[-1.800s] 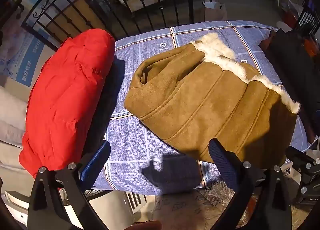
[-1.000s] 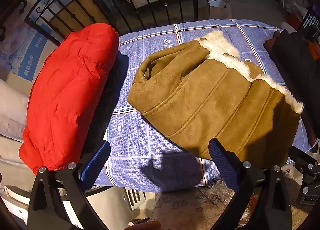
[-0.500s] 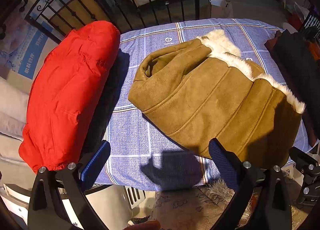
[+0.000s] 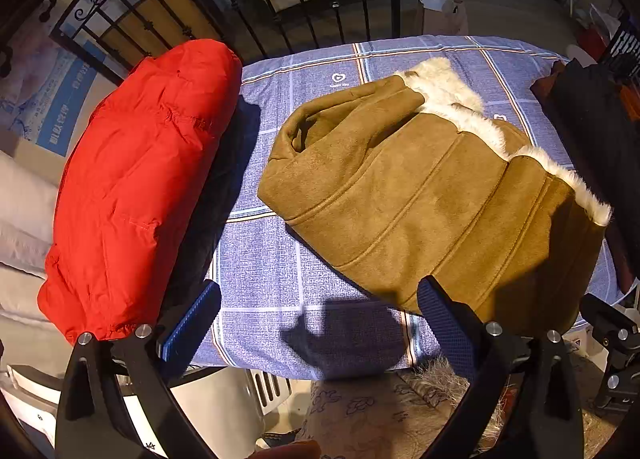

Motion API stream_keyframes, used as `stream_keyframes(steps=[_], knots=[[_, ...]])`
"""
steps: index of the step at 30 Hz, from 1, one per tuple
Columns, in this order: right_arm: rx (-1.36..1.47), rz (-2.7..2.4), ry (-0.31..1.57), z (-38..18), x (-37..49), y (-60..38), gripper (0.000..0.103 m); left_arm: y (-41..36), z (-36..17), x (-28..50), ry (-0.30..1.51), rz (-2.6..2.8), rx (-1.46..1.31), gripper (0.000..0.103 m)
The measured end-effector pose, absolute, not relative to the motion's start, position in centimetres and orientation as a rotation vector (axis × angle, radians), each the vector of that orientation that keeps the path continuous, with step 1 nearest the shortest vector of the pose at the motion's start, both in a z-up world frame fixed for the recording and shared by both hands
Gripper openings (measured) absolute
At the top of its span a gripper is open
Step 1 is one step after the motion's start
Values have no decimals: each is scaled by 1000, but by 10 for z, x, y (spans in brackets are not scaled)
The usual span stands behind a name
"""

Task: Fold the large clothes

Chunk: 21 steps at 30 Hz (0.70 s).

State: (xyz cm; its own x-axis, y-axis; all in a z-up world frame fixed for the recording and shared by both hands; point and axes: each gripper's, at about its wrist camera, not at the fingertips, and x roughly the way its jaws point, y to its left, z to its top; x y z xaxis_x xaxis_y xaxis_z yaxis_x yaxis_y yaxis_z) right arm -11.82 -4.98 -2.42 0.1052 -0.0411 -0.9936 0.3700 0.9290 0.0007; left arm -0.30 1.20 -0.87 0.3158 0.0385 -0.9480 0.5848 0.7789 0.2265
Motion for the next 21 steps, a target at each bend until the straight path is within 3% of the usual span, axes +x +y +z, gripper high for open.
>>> stream_keyframes(steps=[21], knots=[[276, -298, 1446, -25, -118, -49, 98, 9, -8, -2, 1222, -388, 614, 97]])
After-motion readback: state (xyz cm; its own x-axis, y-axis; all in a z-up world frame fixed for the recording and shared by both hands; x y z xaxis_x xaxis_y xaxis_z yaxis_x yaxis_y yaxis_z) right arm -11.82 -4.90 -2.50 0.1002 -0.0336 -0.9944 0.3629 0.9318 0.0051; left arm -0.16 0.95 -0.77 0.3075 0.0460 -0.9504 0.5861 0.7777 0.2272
